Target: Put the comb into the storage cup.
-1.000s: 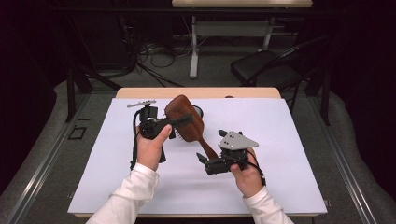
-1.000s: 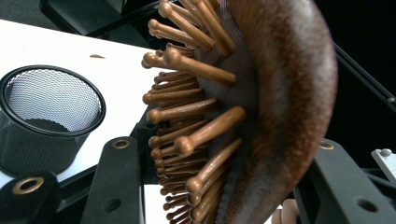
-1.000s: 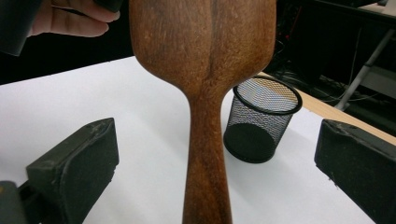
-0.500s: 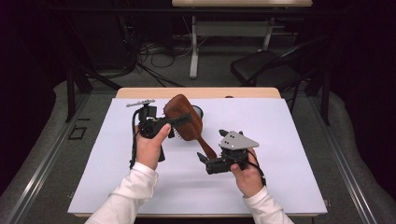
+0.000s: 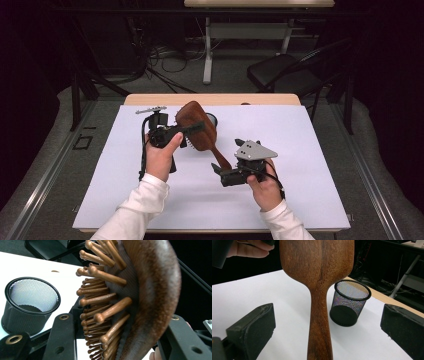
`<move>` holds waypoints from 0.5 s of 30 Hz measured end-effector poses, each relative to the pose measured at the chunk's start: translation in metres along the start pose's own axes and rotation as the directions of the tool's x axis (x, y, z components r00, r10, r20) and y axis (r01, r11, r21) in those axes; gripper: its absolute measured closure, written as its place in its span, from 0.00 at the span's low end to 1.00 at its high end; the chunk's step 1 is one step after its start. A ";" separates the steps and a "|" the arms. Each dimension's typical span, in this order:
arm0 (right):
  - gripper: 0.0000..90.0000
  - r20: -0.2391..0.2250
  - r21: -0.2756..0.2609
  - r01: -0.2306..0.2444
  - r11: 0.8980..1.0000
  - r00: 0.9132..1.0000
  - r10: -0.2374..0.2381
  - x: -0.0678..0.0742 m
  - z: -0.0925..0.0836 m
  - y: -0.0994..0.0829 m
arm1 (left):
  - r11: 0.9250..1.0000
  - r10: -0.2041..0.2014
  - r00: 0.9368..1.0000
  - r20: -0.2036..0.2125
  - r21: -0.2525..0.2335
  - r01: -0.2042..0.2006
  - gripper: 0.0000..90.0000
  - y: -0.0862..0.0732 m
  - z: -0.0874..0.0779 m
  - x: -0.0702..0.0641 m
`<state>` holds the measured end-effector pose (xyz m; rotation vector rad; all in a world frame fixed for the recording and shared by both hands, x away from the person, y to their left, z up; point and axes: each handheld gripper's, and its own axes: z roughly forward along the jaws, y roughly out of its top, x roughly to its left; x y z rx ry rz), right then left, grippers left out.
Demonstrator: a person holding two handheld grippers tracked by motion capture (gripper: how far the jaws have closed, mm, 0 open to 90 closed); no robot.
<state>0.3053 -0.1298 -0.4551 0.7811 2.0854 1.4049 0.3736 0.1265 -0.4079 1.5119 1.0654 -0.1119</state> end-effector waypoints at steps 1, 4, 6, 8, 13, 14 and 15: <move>0.00 0.001 -0.001 0.001 1.000 1.000 -0.001 0.000 0.000 0.000 | 1.000 0.001 1.000 0.001 0.001 -0.001 0.57 0.000 0.000 0.000; 0.00 0.000 -0.001 -0.002 1.000 1.000 0.002 -0.001 0.000 0.000 | 1.000 0.005 1.000 0.000 0.006 -0.005 0.57 0.002 0.000 -0.001; 0.00 0.004 -0.003 -0.002 1.000 1.000 0.002 -0.001 -0.001 0.000 | 1.000 0.001 1.000 0.000 0.010 -0.001 0.57 0.002 0.001 -0.002; 0.00 0.005 -0.007 -0.005 1.000 1.000 0.005 -0.001 -0.001 0.000 | 1.000 -0.008 1.000 0.003 0.015 0.008 0.57 0.002 0.001 -0.001; 0.00 0.006 -0.008 -0.009 1.000 1.000 0.009 -0.003 -0.002 0.000 | 1.000 -0.014 1.000 0.003 0.017 0.014 0.56 0.003 0.001 -0.001; 0.00 0.006 -0.008 -0.010 1.000 1.000 0.010 -0.003 -0.002 0.000 | 1.000 -0.014 1.000 -0.001 0.015 0.014 0.56 0.003 0.001 -0.001; 0.00 0.007 -0.008 -0.010 1.000 1.000 0.011 -0.003 -0.002 0.000 | 1.000 -0.014 1.000 -0.003 0.014 0.014 0.56 0.002 0.002 -0.001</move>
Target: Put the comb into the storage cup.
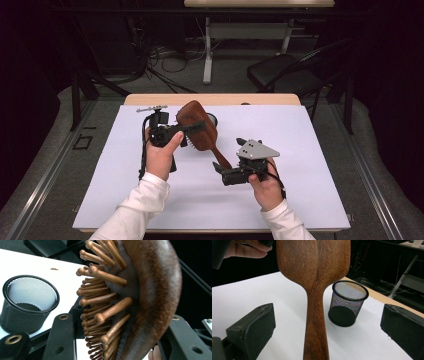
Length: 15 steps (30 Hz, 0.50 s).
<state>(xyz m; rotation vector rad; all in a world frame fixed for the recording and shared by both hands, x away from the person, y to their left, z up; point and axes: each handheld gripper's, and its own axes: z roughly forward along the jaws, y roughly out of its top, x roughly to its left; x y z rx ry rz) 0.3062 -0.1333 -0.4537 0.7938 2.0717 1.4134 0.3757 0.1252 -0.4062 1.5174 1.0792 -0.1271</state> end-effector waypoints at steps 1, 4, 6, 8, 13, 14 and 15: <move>0.00 0.001 -0.001 -0.001 1.000 1.000 0.001 0.000 0.000 0.000 | 1.000 -0.002 1.000 -0.001 -0.003 0.002 0.56 0.000 0.000 0.000; 0.00 0.003 -0.001 -0.002 1.000 1.000 0.002 0.000 0.000 0.000 | 1.000 0.000 1.000 -0.003 -0.009 0.000 0.56 0.000 0.001 0.000; 0.00 0.005 -0.001 -0.001 1.000 1.000 0.001 -0.001 -0.001 0.000 | 1.000 0.004 1.000 -0.006 -0.014 -0.004 0.56 0.000 0.001 0.000; 0.00 0.006 0.000 0.000 1.000 1.000 0.000 -0.001 -0.001 0.000 | 1.000 0.015 1.000 -0.016 -0.023 -0.015 0.56 0.000 0.000 -0.001; 0.00 0.012 -0.003 -0.003 1.000 1.000 0.003 -0.002 -0.002 0.000 | 0.998 0.033 0.999 -0.033 -0.046 -0.035 0.56 0.003 -0.002 -0.001; 0.00 0.014 -0.005 -0.003 1.000 1.000 0.003 -0.003 -0.002 0.000 | 0.998 0.028 0.999 -0.032 -0.047 -0.029 0.56 0.004 -0.003 -0.001; 0.00 0.015 -0.005 -0.003 1.000 1.000 0.003 -0.003 -0.002 0.000 | 0.999 0.030 0.999 -0.031 -0.044 -0.031 0.56 0.005 -0.004 -0.001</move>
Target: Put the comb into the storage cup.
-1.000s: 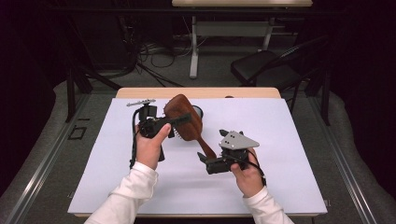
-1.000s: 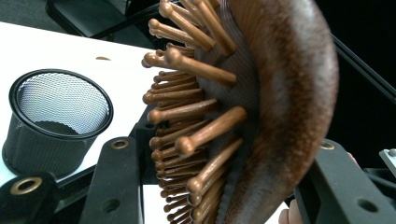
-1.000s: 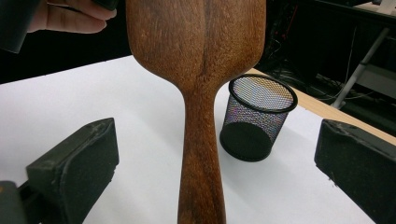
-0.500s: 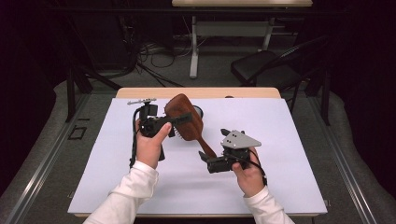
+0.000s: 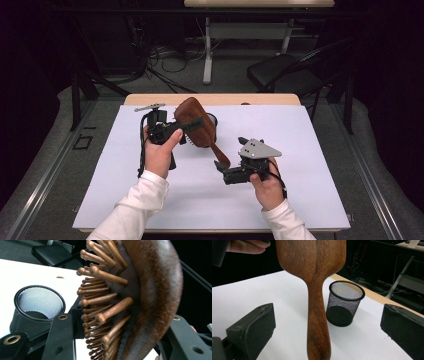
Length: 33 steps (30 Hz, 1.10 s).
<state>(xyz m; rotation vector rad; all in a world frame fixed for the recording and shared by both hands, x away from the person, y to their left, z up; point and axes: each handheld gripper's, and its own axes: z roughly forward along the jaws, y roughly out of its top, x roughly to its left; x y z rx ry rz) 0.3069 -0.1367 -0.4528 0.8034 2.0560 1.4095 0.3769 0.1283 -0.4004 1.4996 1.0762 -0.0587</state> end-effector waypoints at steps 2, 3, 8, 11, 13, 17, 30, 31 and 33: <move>0.00 0.002 -0.001 -0.002 1.000 1.000 0.002 -0.001 0.000 0.000 | 1.000 0.001 1.000 -0.003 0.003 -0.001 0.56 0.003 -0.001 -0.001; 0.00 0.002 -0.001 -0.003 1.000 1.000 0.003 -0.001 0.000 0.000 | 1.000 -0.001 1.000 -0.004 0.005 0.001 0.56 0.005 -0.002 -0.001; 0.00 0.007 -0.002 -0.004 1.000 1.000 0.004 -0.001 -0.001 0.000 | 1.000 -0.007 1.000 -0.014 -0.006 0.006 0.56 0.009 -0.004 -0.001; 0.00 0.007 -0.002 -0.001 1.000 1.000 0.001 -0.002 -0.001 0.000 | 1.000 -0.008 1.000 -0.023 -0.020 0.008 0.56 0.011 -0.005 0.001; 0.00 0.009 -0.001 -0.003 1.000 1.000 0.003 -0.002 -0.001 0.000 | 1.000 -0.007 1.000 -0.027 -0.031 0.006 0.56 0.013 -0.005 0.002; 0.00 0.012 -0.002 -0.003 1.000 1.000 0.003 -0.002 -0.001 0.000 | 0.998 0.002 0.999 -0.039 -0.069 -0.005 0.55 0.017 -0.006 0.004; 0.00 0.017 0.000 -0.002 1.000 1.000 0.002 -0.003 -0.001 -0.001 | 0.994 0.006 0.995 -0.104 -0.108 -0.018 0.55 0.032 -0.002 0.006; 0.00 0.017 0.000 -0.003 1.000 1.000 0.003 -0.003 0.000 -0.001 | 0.994 0.005 0.995 -0.105 -0.106 -0.016 0.55 0.034 -0.002 0.007; 0.00 0.015 0.002 -0.002 1.000 1.000 0.002 -0.003 0.000 -0.001 | 0.994 -0.007 0.994 -0.106 -0.110 -0.005 0.55 0.036 -0.001 0.008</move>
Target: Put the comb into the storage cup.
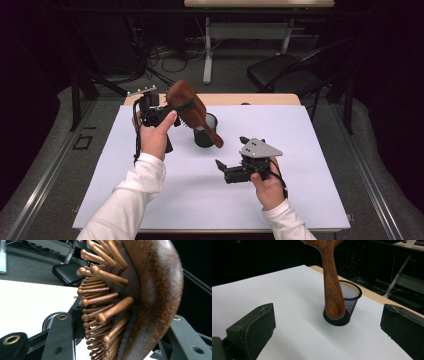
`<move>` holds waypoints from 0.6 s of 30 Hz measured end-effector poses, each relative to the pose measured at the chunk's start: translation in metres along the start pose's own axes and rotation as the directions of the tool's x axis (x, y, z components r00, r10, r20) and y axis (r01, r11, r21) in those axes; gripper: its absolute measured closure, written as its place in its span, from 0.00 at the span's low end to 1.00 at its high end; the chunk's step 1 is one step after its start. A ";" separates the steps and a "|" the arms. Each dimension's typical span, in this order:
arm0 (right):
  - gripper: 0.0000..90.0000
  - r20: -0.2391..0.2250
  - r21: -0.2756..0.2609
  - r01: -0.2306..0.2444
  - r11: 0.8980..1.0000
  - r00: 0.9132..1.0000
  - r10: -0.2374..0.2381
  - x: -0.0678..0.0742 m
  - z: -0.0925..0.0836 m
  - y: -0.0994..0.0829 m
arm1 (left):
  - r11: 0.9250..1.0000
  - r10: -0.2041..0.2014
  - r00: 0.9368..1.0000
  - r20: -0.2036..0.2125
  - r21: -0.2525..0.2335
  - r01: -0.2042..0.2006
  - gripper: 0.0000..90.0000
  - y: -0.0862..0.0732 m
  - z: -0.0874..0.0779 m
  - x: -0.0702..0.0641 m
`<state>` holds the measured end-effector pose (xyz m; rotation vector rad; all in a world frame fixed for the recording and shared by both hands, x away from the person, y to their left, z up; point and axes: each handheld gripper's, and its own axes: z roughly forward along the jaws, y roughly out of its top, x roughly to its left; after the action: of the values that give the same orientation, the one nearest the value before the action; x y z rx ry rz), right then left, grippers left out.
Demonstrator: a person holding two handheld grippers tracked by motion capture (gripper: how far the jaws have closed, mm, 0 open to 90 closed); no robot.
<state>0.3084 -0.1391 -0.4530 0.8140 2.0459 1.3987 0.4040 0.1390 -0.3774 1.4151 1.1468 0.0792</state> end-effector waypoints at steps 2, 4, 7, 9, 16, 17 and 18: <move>0.00 0.000 0.001 0.001 1.000 1.000 -0.001 0.000 0.000 0.000 | 1.000 -0.010 1.000 -0.001 0.001 0.010 0.55 0.002 0.001 0.001; 0.00 0.001 0.000 0.001 1.000 1.000 -0.001 0.000 0.000 0.000 | 1.000 -0.013 1.000 -0.008 -0.009 0.013 0.55 0.003 0.002 0.002; 0.00 0.003 -0.002 0.001 1.000 1.000 -0.001 0.000 0.000 0.000 | 1.000 -0.012 1.000 -0.029 -0.020 0.012 0.55 0.006 0.004 0.003; 0.00 0.003 -0.002 0.000 1.000 1.000 0.000 0.000 0.000 0.000 | 1.000 -0.019 0.999 -0.037 -0.020 0.018 0.55 0.008 0.004 0.005; 0.00 0.004 -0.002 -0.001 1.000 1.000 0.002 -0.001 0.000 0.000 | 0.999 -0.034 0.998 -0.054 -0.043 0.032 0.55 0.014 0.004 0.013; 0.00 0.005 -0.002 0.000 1.000 1.000 0.000 -0.001 0.000 0.000 | 0.998 -0.038 0.997 -0.061 -0.045 0.035 0.55 0.015 0.004 0.013; 0.00 0.004 -0.001 -0.002 1.000 1.000 0.002 0.000 0.000 0.000 | 0.998 -0.034 0.997 -0.064 -0.049 0.031 0.55 0.016 0.004 0.014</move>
<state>0.3087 -0.1395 -0.4531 0.8183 2.0416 1.3974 0.4232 0.1493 -0.3736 1.3594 1.2136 0.1297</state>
